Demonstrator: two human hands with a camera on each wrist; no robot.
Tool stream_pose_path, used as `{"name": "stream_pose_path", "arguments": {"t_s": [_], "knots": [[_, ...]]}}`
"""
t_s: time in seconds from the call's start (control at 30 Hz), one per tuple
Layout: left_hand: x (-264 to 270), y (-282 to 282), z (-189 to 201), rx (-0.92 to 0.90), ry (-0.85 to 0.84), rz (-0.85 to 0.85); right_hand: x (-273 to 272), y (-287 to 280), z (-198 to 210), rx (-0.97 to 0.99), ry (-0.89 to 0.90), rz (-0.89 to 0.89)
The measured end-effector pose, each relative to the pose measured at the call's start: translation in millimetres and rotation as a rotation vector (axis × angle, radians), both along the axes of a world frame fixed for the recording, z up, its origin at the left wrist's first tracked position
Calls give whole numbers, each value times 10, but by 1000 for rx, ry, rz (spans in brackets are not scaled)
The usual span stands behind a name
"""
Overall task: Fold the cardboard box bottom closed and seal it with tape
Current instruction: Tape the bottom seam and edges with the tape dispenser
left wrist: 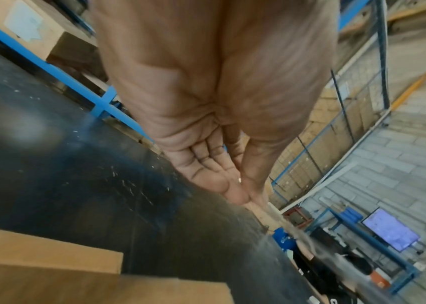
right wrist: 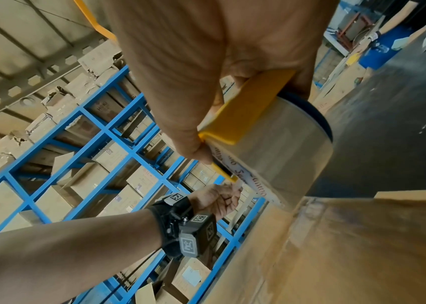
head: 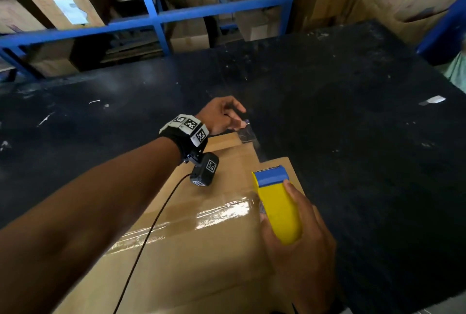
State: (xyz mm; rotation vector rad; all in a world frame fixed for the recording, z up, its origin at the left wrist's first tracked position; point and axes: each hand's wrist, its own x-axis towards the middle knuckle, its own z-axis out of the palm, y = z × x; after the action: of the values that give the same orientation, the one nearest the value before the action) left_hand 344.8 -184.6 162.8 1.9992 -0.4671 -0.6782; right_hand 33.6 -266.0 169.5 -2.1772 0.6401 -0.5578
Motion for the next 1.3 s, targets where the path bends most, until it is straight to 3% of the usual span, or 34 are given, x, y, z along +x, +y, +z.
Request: {"name": "stream_pose_path", "arguments": {"t_s": [0.47, 0.7, 0.83, 0.97, 1.07, 1.2, 1.3], "knots": [[176, -70, -660, 225, -48, -90, 308, 39, -258, 68, 111, -4], [169, -135, -732, 422, -62, -267, 304, 75, -286, 77, 138, -15], [186, -115, -724, 521, -135, -256, 306, 79, -296, 70, 133, -21], [118, -40, -594, 443, -152, -188, 277, 69, -316, 55, 134, -13], [-67, 106, -429, 350, -218, -177, 269, 74, -287, 32, 119, -12], [-722, 497, -303, 260, -461, -208, 253, 89, -270, 17, 117, -15], [-1452, 785, -330, 352, -526, -251, 261, 129, -271, 5, 146, -47]]}}
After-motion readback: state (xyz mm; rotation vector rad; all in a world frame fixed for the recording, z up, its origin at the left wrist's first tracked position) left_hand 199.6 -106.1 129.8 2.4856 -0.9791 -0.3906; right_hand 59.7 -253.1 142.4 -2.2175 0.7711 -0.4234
